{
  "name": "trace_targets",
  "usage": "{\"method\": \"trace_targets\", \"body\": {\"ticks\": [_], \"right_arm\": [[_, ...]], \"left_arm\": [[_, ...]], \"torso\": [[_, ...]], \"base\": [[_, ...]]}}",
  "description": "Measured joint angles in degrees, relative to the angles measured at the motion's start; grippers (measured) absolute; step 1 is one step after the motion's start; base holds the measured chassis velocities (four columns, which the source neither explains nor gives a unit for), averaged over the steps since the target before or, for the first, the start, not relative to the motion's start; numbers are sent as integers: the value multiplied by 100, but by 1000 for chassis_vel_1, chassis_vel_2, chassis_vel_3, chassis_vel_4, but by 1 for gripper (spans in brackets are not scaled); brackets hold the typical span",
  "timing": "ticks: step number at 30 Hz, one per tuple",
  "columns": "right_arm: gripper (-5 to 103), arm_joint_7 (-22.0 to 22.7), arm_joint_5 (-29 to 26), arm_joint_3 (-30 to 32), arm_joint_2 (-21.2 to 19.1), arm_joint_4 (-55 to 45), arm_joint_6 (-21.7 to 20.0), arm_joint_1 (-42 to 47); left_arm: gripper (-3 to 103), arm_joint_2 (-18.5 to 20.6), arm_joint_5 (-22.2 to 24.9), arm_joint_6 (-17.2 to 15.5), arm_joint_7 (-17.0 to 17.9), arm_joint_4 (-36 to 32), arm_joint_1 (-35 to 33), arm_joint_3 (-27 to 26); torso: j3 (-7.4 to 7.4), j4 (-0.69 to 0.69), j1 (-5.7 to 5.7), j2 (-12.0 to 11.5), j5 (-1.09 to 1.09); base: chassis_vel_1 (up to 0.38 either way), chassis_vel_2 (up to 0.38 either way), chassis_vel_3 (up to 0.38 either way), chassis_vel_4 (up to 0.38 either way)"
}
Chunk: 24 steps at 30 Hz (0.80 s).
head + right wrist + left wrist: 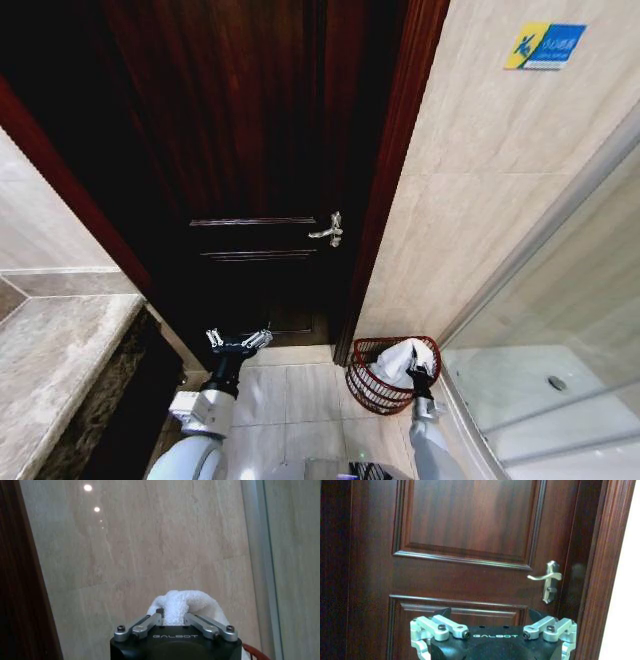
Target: Discard the used towel into the hamper.
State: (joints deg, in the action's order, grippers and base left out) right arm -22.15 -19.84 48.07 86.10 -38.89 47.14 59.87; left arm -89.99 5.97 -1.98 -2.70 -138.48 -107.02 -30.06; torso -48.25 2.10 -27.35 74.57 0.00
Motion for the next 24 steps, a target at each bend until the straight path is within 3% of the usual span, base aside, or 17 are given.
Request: {"method": "trace_targets", "body": {"ticks": [12,24], "right_arm": [[6,-152,145,5,-118,475,0,-157],[6,-26,472,18,-190,862,0,-343]], "left_arm": [[100,0,0,0,0,0,0,0],[100,0,0,0,0,0,0,0]], "torso": [[0,0,0,0,0],[0,0,0,0,0]], "base": [[0,0,0,0],[0,0,0,0]]}}
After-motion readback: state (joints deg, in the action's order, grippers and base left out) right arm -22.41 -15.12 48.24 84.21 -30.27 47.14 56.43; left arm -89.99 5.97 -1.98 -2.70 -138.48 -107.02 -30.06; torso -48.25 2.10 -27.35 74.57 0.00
